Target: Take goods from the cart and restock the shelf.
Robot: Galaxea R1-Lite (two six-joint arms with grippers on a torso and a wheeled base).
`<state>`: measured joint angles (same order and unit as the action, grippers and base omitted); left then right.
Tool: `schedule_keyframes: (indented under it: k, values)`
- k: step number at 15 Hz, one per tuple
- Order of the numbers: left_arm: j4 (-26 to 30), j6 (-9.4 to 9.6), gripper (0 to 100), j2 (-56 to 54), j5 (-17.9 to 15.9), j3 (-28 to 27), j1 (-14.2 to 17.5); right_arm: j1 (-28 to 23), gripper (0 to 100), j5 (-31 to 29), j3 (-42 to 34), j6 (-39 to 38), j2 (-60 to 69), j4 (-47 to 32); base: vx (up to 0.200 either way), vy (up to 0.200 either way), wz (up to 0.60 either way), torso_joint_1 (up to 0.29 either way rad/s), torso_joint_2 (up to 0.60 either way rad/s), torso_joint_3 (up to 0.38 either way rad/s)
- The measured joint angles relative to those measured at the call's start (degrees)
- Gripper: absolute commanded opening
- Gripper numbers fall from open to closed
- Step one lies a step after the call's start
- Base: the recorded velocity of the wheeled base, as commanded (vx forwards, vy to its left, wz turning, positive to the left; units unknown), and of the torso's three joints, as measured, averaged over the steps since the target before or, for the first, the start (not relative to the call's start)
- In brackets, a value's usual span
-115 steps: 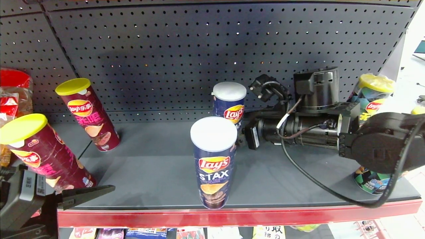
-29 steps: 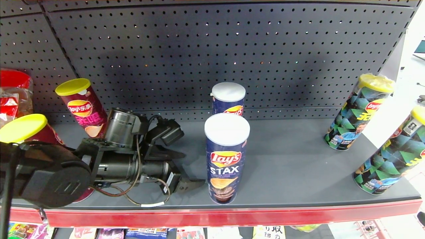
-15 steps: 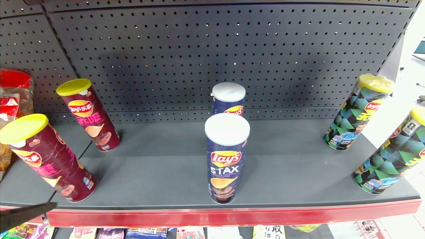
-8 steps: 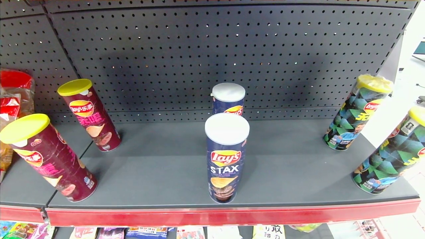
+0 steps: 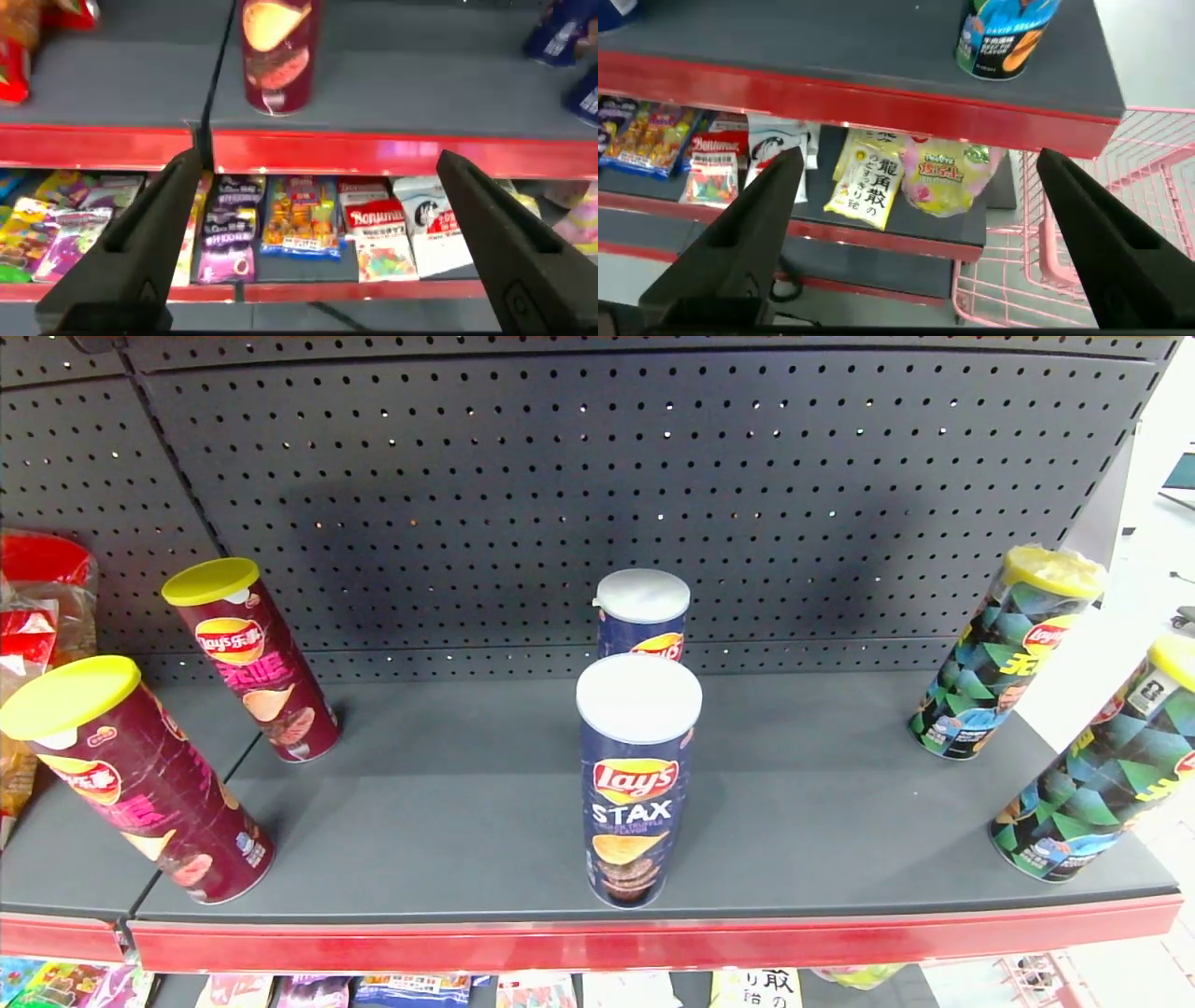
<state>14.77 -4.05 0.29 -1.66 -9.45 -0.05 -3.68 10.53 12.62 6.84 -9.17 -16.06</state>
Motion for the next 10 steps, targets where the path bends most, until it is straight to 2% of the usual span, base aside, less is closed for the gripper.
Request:
schedule_keyframes:
  k: [2,3,4,5,6,10]
  values:
    - [-2.95,0.60,100,-0.27,3.27,1.79,0.05,1.34,100,-2.49,-4.57,-2.27,2.91,6.78,0.000,0.000,0.00,0.000,0.00,0.000]
    - [-4.16,0.74,100,-0.29,3.02,2.45,0.05,2.19,100,-5.03,-6.50,-4.71,4.55,10.47,0.000,0.000,0.00,0.000,0.00,0.000]
    - [-6.33,0.90,100,-0.37,1.17,3.36,0.05,2.89,100,-8.08,-8.11,-6.51,6.11,12.93,0.000,0.000,0.00,0.000,0.00,0.000]
    - [-8.59,1.23,100,-0.39,-0.72,4.30,0.05,3.30,100,-10.83,-9.03,-7.28,7.06,13.57,0.000,0.000,0.00,0.000,0.00,0.000]
    - [-9.50,1.45,100,-0.40,-1.24,5.01,0.05,3.46,100,-12.50,-9.70,-7.46,7.72,13.82,0.000,0.000,0.00,0.000,0.00,0.000]
    - [-14.98,2.41,100,-0.43,0.07,8.59,0.05,3.73,100,-7.30,-11.87,-6.13,8.79,16.27,0.000,0.000,0.00,0.000,0.00,0.000]
